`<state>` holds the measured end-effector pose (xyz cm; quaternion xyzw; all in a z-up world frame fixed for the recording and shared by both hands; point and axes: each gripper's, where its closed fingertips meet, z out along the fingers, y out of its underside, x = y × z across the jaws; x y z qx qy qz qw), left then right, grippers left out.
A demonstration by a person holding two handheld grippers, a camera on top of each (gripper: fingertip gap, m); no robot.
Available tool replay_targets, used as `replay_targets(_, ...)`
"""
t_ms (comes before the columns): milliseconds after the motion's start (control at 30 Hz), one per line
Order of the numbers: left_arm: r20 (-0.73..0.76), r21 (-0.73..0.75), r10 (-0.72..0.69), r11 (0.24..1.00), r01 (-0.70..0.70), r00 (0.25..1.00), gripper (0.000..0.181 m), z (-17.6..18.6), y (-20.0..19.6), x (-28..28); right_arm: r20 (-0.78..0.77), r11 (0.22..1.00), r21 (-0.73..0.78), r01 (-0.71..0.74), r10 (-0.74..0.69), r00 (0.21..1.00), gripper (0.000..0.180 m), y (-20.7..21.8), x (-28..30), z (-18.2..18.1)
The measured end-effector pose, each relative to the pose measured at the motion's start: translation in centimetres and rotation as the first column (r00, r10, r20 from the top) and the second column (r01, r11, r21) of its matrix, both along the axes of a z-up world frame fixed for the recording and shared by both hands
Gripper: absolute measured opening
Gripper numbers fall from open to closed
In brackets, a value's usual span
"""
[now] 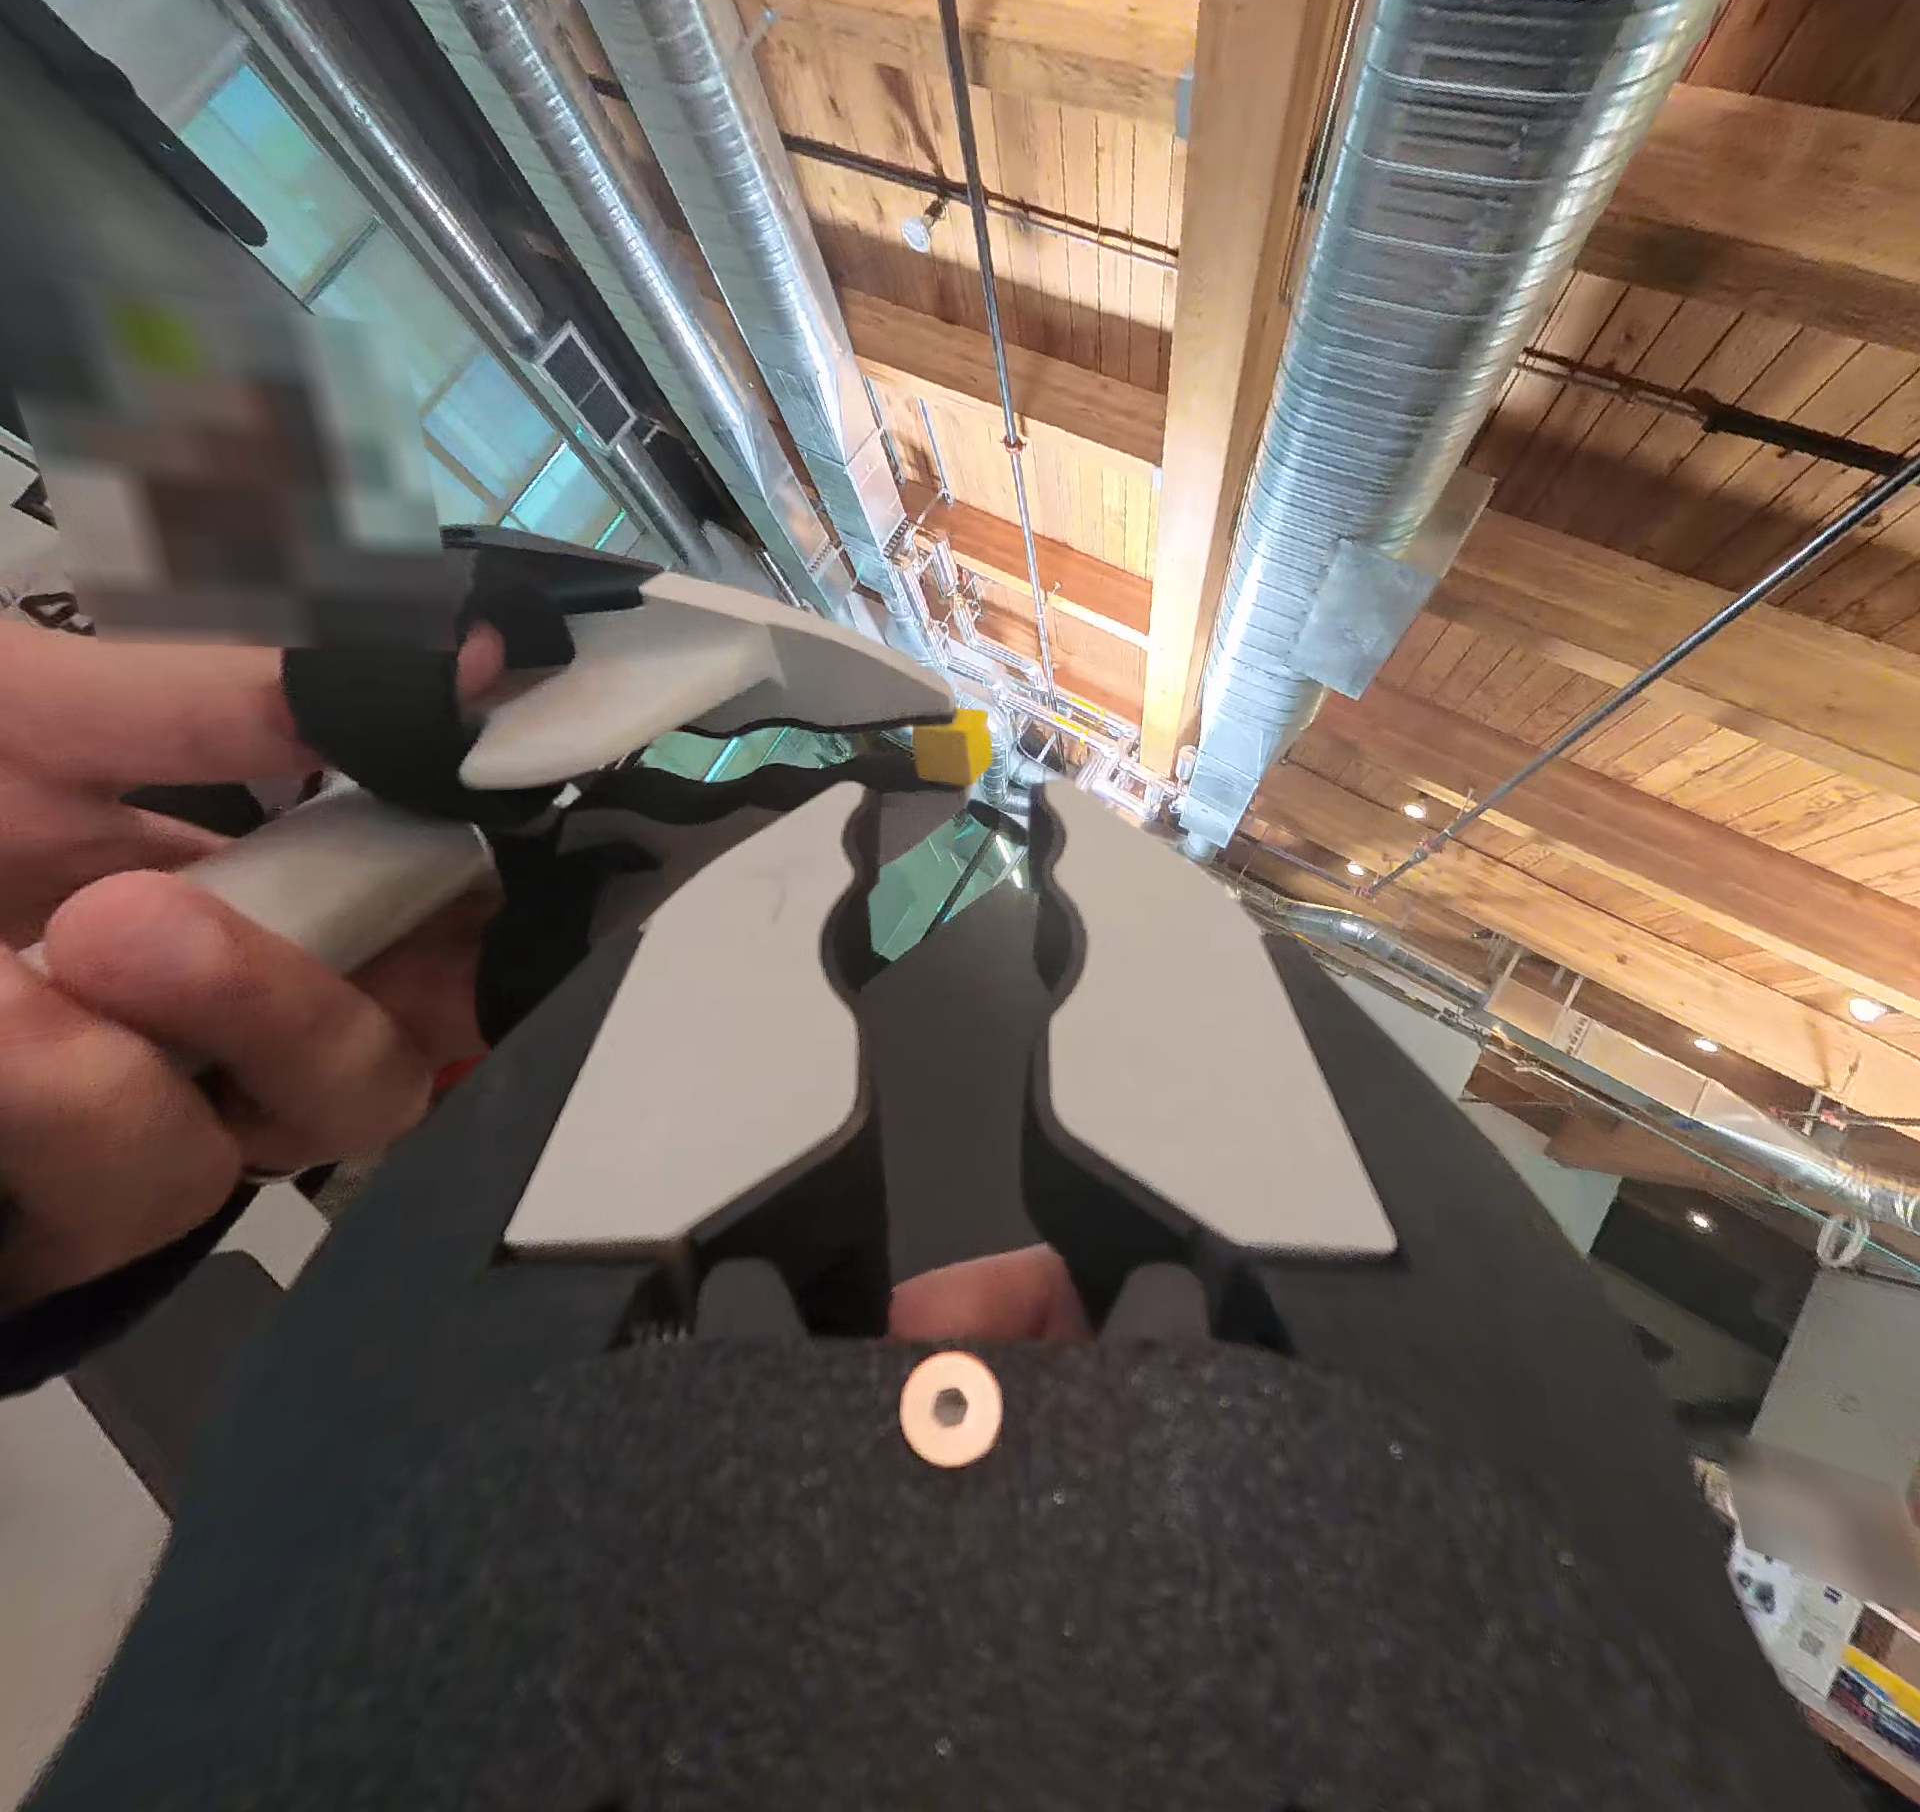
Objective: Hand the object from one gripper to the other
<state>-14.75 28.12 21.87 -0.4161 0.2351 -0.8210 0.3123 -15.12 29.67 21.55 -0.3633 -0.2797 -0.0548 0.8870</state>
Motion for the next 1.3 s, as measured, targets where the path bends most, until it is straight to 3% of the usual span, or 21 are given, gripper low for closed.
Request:
replay_targets(633, -0.049, 0.079, 0.058, 0.995, -0.054, 0.997, 0.01, -0.4, -0.5, 1.3, 0.015, 1.0, 0.012, -0.005, 0.005, 1.0, 0.011, -0.6, 0.7, 0.4)
replay_targets(733, -0.07, 0.129, 0.203, 0.973, -0.193, 0.977, 0.02, -0.3, 1.0, -0.2, 0.007, 1.0, -0.006, -0.005, 0.005, 1.0, 0.011, -0.6, 1.0, 0.5)
replay_targets(833, -0.166, 0.226, 0.451, 0.883, -0.412, 0.877, 0.02, -0.7, 3.4, -3.1, 0.009, 0.999, -0.05, -0.016, 0.016, 1.0, 0.011, -0.3, 1.7, 0.7)
replay_targets(900, -0.344, 0.346, 0.6, 0.796, -0.497, 0.723, 0.021, -2.7, 4.7, -4.7, 0.009, 0.996, -0.084, -0.033, 0.034, 0.999, 0.011, -0.1, 2.1, 0.7)
replay_targets(1000, -0.517, 0.554, 0.738, 0.674, -0.488, 0.433, 0.027, -5.7, 5.4, -7.1, 0.024, 0.983, -0.169, -0.072, 0.077, 0.997, 0.011, 0.3, 2.3, 0.4)
replay_targets(1067, -0.563, 0.634, 0.763, 0.645, -0.426, 0.317, 0.034, -7.2, 4.9, -7.9, 0.034, 0.968, -0.235, -0.089, 0.1, 0.994, 0.011, 0.7, 2.4, 0.1)
replay_targets(1133, -0.593, 0.653, 0.75, 0.661, -0.369, 0.294, 0.034, -7.8, 3.7, -7.7, 0.058, 0.949, -0.306, -0.075, 0.098, 0.994, 0.011, 1.2, 3.0, -0.3)
replay_targets(1200, -0.571, 0.662, 0.757, 0.654, -0.365, 0.318, 0.034, -7.2, 2.8, -7.1, 0.102, 0.917, -0.398, -0.014, 0.06, 0.993, 0.011, 2.0, 4.5, -1.1)
replay_targets(1300, -0.539, 0.701, 0.786, 0.618, -0.355, 0.303, 0.035, -6.6, 2.2, -6.3, 0.189, 0.778, -0.605, 0.167, -0.063, 0.98, 0.011, 3.8, 10.7, -4.3)
